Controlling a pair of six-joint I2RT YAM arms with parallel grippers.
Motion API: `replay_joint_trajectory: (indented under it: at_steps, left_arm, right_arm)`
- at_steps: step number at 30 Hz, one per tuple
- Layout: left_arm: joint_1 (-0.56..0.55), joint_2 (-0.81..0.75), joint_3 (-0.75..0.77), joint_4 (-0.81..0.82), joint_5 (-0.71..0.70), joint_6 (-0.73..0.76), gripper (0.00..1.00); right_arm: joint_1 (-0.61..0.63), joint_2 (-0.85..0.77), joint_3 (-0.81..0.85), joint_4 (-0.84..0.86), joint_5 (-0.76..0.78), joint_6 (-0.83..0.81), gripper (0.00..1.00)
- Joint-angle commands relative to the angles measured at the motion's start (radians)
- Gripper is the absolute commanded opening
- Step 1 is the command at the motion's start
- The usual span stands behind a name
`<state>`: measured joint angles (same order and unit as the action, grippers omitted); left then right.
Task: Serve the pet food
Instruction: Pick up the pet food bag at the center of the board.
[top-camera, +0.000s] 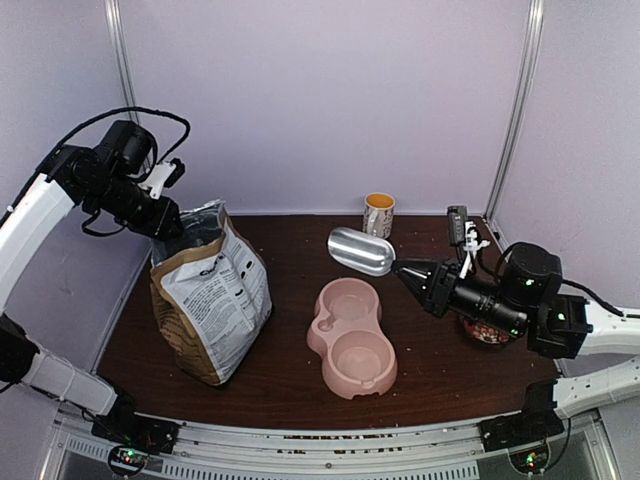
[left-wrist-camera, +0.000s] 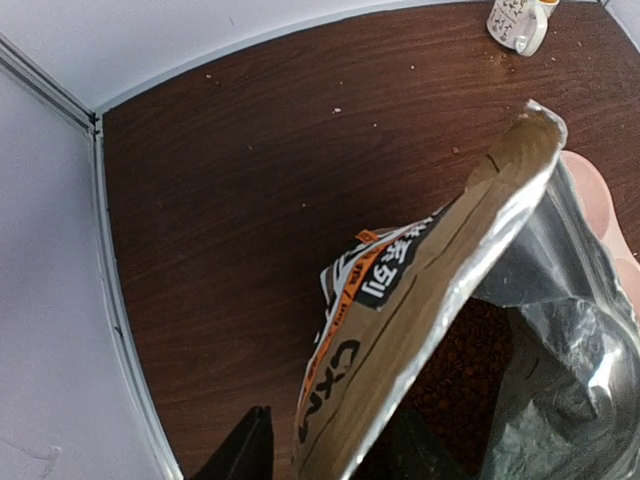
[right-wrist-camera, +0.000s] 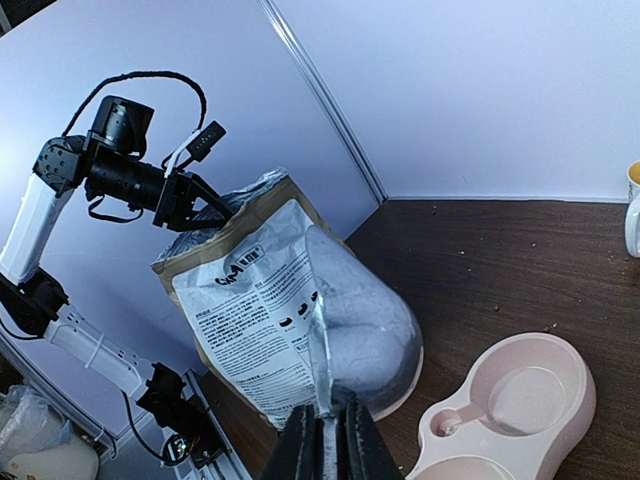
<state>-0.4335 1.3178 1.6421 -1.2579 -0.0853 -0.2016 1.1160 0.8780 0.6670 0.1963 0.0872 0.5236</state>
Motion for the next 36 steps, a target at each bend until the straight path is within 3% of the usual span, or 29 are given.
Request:
replay_joint_trajectory:
  at_steps: [1, 3, 5, 10, 18, 21, 24, 30, 36]
  left_arm:
    - [0.006, 0.010, -0.013, 0.067, 0.030, -0.031, 0.38]
    - [0.006, 0.014, -0.023, 0.073, 0.035, -0.034, 0.19]
    - [0.007, 0.016, -0.035, 0.079, 0.038, -0.039, 0.11]
    - [0.006, 0.021, -0.064, 0.088, 0.040, -0.049, 0.11]
    - [0.006, 0.018, -0.098, 0.088, 0.044, -0.050, 0.25]
    - [0.006, 0.010, -0.119, 0.088, 0.021, -0.050, 0.19]
    - [0.007, 0.006, -0.127, 0.087, 0.010, -0.050, 0.00]
    - [0.007, 0.006, -0.078, 0.081, -0.051, -0.038, 0.00]
    - [0.006, 0.093, 0.131, 0.010, -0.149, -0.016, 0.00]
  right_arm:
    - [0.004, -0.059, -0.033, -0.013, 0.041, -0.007, 0.00]
    - [0.004, -0.079, -0.044, -0.017, 0.043, -0.006, 0.00]
    - [0.004, -0.095, -0.054, -0.022, 0.044, -0.005, 0.00]
    - [0.005, -0.122, -0.078, -0.026, 0.052, 0.001, 0.00]
    - [0.004, -0.128, -0.080, -0.034, 0.056, 0.002, 0.00]
    - [0.004, -0.122, -0.079, -0.031, 0.054, 0.002, 0.00]
    - [0.004, -0.117, -0.082, -0.022, 0.051, 0.003, 0.00]
    - [0.004, -0.095, -0.079, -0.006, 0.047, -0.001, 0.00]
    - [0.005, -0.070, -0.064, 0.002, 0.036, -0.007, 0.00]
